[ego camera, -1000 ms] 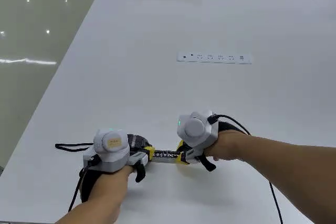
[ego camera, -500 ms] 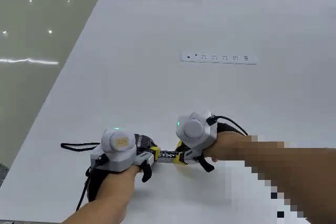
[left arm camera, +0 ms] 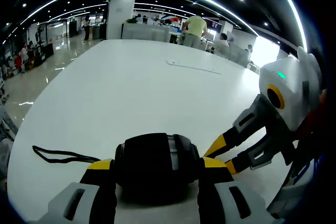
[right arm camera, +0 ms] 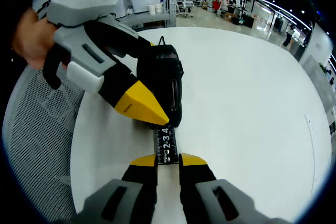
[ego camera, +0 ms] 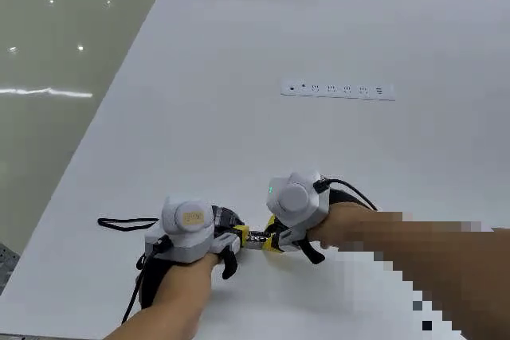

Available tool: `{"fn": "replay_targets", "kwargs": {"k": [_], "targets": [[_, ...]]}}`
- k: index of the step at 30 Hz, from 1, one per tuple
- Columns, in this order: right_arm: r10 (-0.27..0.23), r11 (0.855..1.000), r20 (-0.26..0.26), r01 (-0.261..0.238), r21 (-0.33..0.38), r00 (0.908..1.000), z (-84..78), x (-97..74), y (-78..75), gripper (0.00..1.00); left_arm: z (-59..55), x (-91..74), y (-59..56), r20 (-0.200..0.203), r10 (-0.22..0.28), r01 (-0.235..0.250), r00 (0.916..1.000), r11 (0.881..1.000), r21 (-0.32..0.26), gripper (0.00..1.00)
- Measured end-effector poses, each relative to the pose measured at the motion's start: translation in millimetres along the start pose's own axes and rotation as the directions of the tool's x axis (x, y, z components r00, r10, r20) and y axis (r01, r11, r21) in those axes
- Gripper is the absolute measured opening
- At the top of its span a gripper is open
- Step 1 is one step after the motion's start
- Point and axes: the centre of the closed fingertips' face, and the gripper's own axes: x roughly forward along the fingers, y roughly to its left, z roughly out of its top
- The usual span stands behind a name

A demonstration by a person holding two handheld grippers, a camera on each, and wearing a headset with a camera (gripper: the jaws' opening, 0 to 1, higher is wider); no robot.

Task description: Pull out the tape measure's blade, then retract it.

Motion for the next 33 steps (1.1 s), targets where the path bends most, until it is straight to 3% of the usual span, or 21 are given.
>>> {"fn": "replay_targets", "kwargs": {"k": [33], "targets": [[0.007, 1.000, 0.040, -0.006, -0.011, 0.9992, 25.6, 14.5, 3.7, 0.15, 0.0, -0.2, 0.1, -0.006, -0.006, 0.006, 1.0000, 1.000, -0.017, 0.59]]}}
